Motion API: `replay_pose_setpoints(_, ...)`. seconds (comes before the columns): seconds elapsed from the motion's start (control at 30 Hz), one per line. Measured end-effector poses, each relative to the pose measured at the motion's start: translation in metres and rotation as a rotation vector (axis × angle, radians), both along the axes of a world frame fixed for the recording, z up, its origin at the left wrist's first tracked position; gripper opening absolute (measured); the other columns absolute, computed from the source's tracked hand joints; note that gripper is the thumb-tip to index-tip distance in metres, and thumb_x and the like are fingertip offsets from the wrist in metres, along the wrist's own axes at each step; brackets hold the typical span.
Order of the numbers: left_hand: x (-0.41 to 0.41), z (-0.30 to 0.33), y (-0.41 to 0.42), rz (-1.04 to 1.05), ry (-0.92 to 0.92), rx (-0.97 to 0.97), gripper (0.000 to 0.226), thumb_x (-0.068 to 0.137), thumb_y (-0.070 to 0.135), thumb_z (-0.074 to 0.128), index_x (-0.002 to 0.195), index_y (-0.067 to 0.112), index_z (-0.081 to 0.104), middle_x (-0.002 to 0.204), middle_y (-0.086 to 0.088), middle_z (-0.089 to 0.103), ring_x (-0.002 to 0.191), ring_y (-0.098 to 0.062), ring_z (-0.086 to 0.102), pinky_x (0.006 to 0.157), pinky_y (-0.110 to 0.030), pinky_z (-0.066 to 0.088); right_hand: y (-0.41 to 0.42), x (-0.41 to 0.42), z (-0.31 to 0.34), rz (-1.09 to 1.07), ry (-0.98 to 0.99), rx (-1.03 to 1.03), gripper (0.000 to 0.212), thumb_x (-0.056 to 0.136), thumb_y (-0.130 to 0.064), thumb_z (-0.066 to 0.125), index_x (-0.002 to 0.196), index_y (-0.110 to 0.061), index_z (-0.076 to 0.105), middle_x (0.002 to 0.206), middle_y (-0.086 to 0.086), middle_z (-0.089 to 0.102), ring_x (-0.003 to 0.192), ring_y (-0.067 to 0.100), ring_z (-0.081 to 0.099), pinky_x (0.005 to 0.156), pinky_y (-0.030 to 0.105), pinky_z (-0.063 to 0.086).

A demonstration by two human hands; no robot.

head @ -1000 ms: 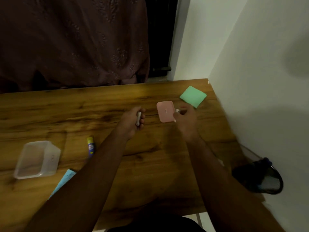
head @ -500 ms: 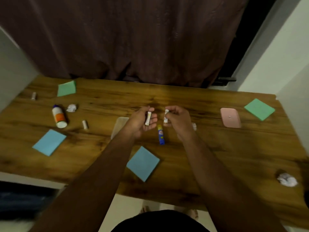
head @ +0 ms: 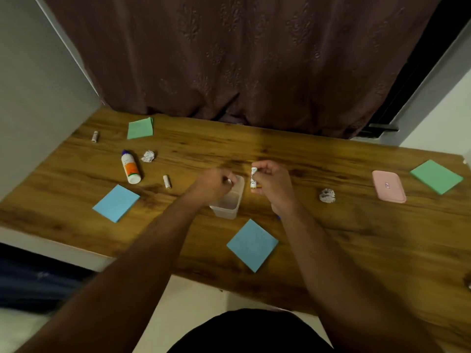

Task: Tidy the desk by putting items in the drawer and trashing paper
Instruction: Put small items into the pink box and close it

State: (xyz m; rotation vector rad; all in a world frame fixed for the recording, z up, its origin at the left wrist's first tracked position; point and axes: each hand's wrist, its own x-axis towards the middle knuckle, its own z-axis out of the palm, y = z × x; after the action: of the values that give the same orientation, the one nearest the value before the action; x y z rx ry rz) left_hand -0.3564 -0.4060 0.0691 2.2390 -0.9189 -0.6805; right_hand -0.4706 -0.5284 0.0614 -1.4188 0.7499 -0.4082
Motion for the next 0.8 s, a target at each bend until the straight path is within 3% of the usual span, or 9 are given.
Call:
replay_pose_setpoints(0.03,0.0,0.0,0.0,-0.087,-0.15,0.085,0.019,0.092,0.012,0.059,0.105,0.02,0.071,0.104,0.008,0.065,0.097,-0.012,0.059,0.081,-0.021,0.043,-0.001,0.001,0.0,0.01,-0.003,-0.009,0.023,0.088,-0.003,0.059,0.107,-0.016,0.065,0.096,0.002,0.065,0.086,0.015,0.064,0.063,0.027,0.057)
replay_pose_setpoints(0.1,-0.001,-0.002,0.001,-0.168,-0.277,0.189,0.022,0.09,0.011,0.061,0.107,0.022,0.07,0.112,0.007,0.066,0.101,-0.011,0.061,0.08,-0.02,0.044,-0.004,0.003,-0.002,0.03,-0.006,-0.031,0.024,0.088,-0.003,0.059,0.107,-0.016,0.065,0.098,0.002,0.066,0.087,0.015,0.065,0.062,0.026,0.056)
replay_pose_setpoints(0.33,-0.001,-0.008,-0.008,-0.327,-0.349,0.356,0.026,0.082,0.005,0.068,0.103,0.02,0.063,0.099,0.003,0.071,0.094,-0.014,0.067,0.078,-0.036,0.057,-0.01,0.007,-0.01,0.046,-0.014,-0.043,0.025,0.089,-0.002,0.059,0.11,-0.015,0.064,0.099,0.002,0.066,0.084,0.014,0.066,0.059,0.023,0.057)
replay_pose_setpoints(0.5,-0.006,-0.017,-0.014,-0.39,-0.512,0.462,0.032,0.082,0.015,0.07,0.112,0.017,0.059,0.109,-0.002,0.063,0.103,-0.02,0.059,0.075,-0.026,0.044,-0.012,0.0,-0.014,0.061,0.014,-0.054,0.024,0.089,-0.004,0.059,0.11,-0.016,0.063,0.098,0.0,0.065,0.083,0.013,0.066,0.06,0.023,0.057)
replay_pose_setpoints(0.63,-0.012,-0.013,-0.015,-0.397,-0.543,0.511,0.017,0.085,0.019,0.068,0.103,0.019,0.068,0.112,-0.002,0.063,0.109,-0.019,0.057,0.074,-0.021,0.037,-0.013,-0.004,-0.014,0.036,0.025,-0.059,0.026,0.089,-0.004,0.06,0.111,-0.016,0.064,0.099,-0.001,0.066,0.084,0.013,0.066,0.061,0.022,0.057)
replay_pose_setpoints(0.8,-0.017,-0.01,-0.046,-0.321,-0.524,0.898,0.051,0.088,0.025,0.068,0.133,0.009,0.051,0.136,-0.009,0.049,0.125,-0.024,0.049,0.096,-0.031,0.045,-0.009,-0.002,-0.01,-0.061,0.021,-0.049,0.027,0.087,-0.003,0.061,0.112,-0.013,0.065,0.094,0.0,0.066,0.081,0.013,0.066,0.062,0.024,0.058)
